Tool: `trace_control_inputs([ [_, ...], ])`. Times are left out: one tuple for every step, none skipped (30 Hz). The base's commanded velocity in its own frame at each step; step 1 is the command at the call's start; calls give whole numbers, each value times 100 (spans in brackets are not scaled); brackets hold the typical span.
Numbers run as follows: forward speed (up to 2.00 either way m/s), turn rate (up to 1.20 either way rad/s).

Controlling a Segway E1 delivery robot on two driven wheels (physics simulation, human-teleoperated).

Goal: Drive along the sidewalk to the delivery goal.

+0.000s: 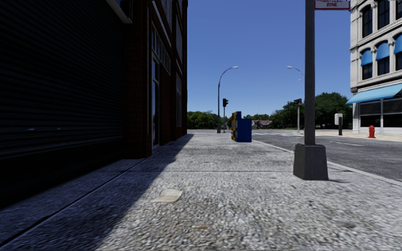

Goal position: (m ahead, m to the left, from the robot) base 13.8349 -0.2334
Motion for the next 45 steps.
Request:
trace_control_inputs([
  [200,0],
  [200,0],
  [200,0],
  [200,0],
  [200,0],
  [200,0],
  [200,0],
  [200,0],
  [200,0],
  [200,0],
  [200,0],
  [200,0],
  [200,0],
  [200,0],
  [200,0],
  [200,0],
  [200,0],
  [200,0],
  [200,0],
  [200,0],
  [200,0],
  [200,0],
  [200,0],
  [200,0],
  [200,0],
  [200,0],
  [200,0],
  [200,0],
  [200,0],
  [200,0],
  [200,0],
  [200,0],
  [200,0],
  [200,0],
  [200,0],
  [200,0],
  [200,0],
  [200,0],
  [200,0],
  [200,0],
  [200,0],
  [200,0],
  [200,0],
  [200,0],
  [200,0],
])
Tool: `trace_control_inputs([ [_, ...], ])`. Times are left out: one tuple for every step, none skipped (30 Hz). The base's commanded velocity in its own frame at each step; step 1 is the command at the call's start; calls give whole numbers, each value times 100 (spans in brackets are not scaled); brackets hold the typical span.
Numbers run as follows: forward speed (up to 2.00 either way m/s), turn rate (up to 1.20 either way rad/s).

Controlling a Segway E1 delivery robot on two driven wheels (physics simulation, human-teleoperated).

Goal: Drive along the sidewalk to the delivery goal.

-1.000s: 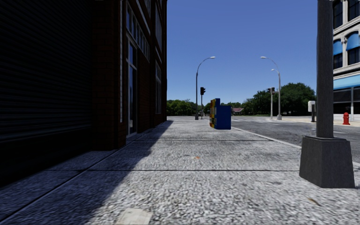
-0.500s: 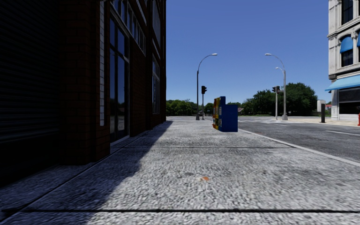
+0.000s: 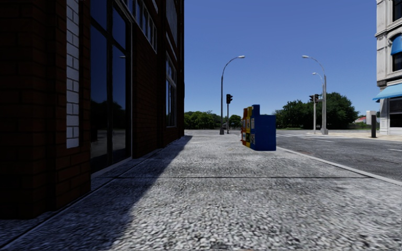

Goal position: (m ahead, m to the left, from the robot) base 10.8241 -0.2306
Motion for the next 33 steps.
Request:
trace_control_inputs([
  [200,0],
  [200,0],
  [200,0],
  [200,0],
  [200,0],
  [200,0],
  [200,0],
  [200,0],
  [200,0],
  [200,0],
  [200,0],
  [200,0],
  [200,0],
  [200,0],
  [200,0],
  [200,0],
  [200,0],
  [200,0],
  [200,0],
  [200,0],
  [200,0],
  [200,0],
  [200,0],
  [200,0],
  [200,0],
  [200,0],
  [200,0],
  [200,0],
  [200,0],
  [200,0],
  [200,0],
  [200,0],
  [200,0],
])
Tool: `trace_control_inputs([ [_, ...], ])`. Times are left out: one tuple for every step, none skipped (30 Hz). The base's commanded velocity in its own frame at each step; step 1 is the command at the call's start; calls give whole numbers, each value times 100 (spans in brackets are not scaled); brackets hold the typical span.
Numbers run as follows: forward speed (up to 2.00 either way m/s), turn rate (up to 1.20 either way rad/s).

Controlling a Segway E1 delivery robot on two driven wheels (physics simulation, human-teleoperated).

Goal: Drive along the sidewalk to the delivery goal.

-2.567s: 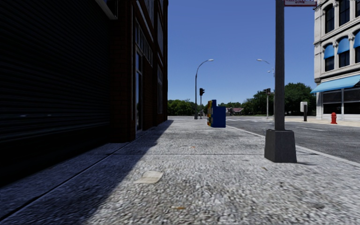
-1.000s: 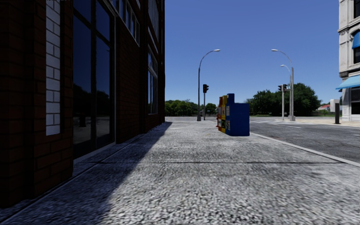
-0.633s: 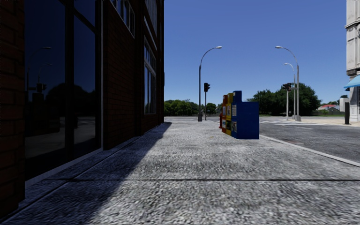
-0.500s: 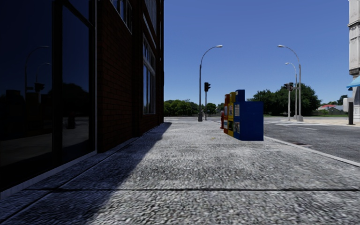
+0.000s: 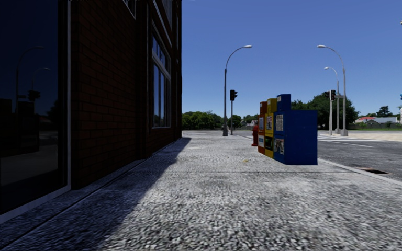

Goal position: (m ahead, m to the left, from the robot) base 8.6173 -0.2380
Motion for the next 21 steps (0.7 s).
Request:
trace_control_inputs([
  [200,0],
  [200,0],
  [200,0],
  [200,0],
  [200,0],
  [200,0],
  [200,0],
  [200,0],
  [200,0],
  [200,0],
  [200,0],
  [200,0],
  [200,0],
  [200,0],
  [200,0],
  [200,0],
  [200,0],
  [200,0],
  [200,0],
  [200,0],
  [200,0],
])
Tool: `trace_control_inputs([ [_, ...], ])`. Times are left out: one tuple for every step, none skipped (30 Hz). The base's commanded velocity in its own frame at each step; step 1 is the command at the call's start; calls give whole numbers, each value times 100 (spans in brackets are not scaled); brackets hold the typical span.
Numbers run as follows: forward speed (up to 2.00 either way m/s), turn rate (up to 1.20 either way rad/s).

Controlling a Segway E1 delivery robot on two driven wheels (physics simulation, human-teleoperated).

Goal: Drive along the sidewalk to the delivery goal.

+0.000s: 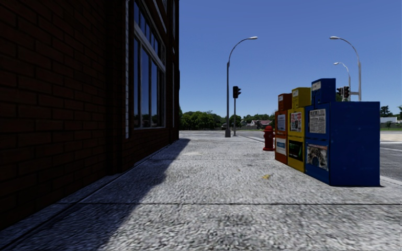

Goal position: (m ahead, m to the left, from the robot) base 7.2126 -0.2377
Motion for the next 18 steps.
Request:
trace_control_inputs([
  [200,0],
  [200,0],
  [200,0],
  [200,0],
  [200,0],
  [200,0],
  [200,0],
  [200,0],
  [200,0],
  [200,0],
  [200,0],
  [200,0],
  [200,0],
  [200,0],
  [200,0],
  [200,0],
  [200,0],
  [200,0],
])
